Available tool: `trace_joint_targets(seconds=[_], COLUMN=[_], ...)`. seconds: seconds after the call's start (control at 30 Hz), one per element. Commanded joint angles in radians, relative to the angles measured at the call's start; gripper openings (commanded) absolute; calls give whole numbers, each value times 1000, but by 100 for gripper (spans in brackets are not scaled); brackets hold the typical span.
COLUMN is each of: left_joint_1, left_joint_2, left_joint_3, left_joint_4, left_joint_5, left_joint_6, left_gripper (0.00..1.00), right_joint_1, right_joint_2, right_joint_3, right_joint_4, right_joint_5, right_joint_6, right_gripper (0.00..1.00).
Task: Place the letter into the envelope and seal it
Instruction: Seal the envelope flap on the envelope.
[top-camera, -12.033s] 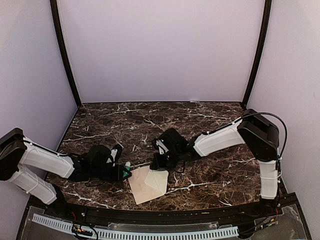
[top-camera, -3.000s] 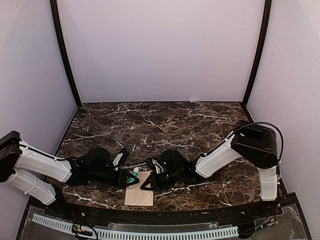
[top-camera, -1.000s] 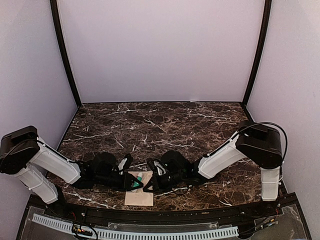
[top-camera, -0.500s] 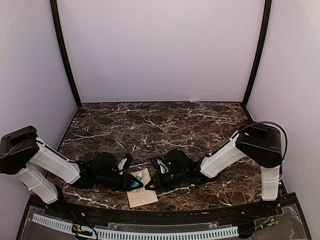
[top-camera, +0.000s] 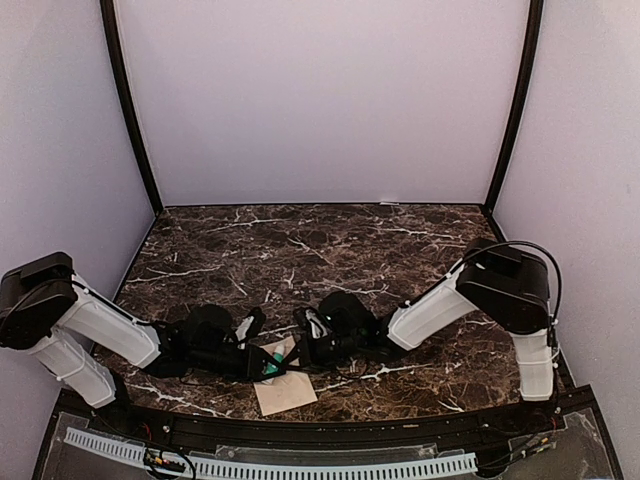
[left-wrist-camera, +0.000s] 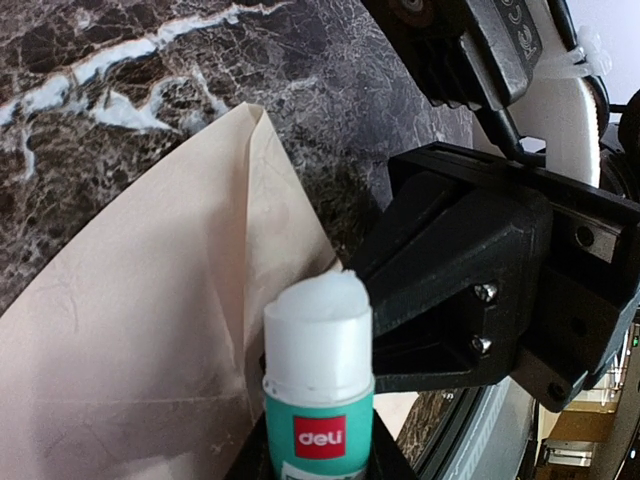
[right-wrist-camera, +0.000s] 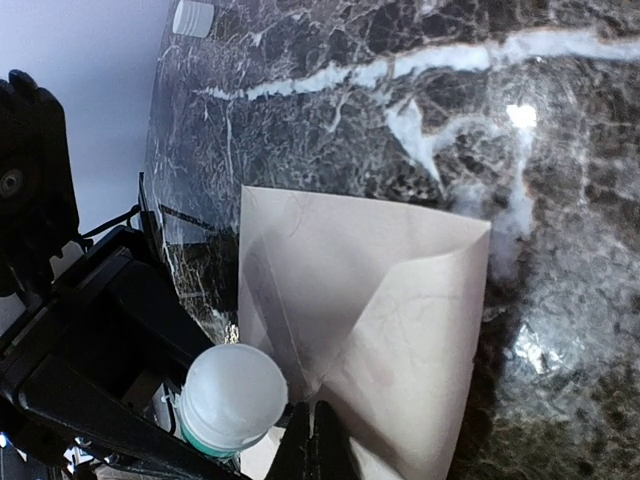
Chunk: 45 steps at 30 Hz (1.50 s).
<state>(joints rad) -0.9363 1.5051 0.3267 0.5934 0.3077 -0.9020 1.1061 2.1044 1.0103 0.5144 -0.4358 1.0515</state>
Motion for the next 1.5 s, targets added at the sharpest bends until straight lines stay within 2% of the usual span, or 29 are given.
trace_joint_targets(seconds=[0.0, 0.3, 0.8, 1.2, 1.47], left_joint_1=[-4, -3, -5, -4, -5], left_joint_2=[-5, -8, -24, -22, -22], left_joint_3=[-15, -14, -17, -17, -20], left_joint_4=[-116, -119, -130, -126, -124], left_joint_5=[-42, -52, -61, -47, -42], left_joint_6=[10, -2, -10, 4, 5], left_gripper=[0, 0, 0, 0, 0], right_joint_1=[12, 49, 81, 68, 53], right_joint_2=[31, 27, -35, -6, 27], right_joint_3=[25, 1, -58, -49, -6], right_joint_4=[-50, -85, -176, -65, -61], right_joint_5=[-9, -56, -23, 43, 80], right_joint_6=[-19, -13, -18, 54, 68], right_gripper=[0, 0, 0, 0, 0])
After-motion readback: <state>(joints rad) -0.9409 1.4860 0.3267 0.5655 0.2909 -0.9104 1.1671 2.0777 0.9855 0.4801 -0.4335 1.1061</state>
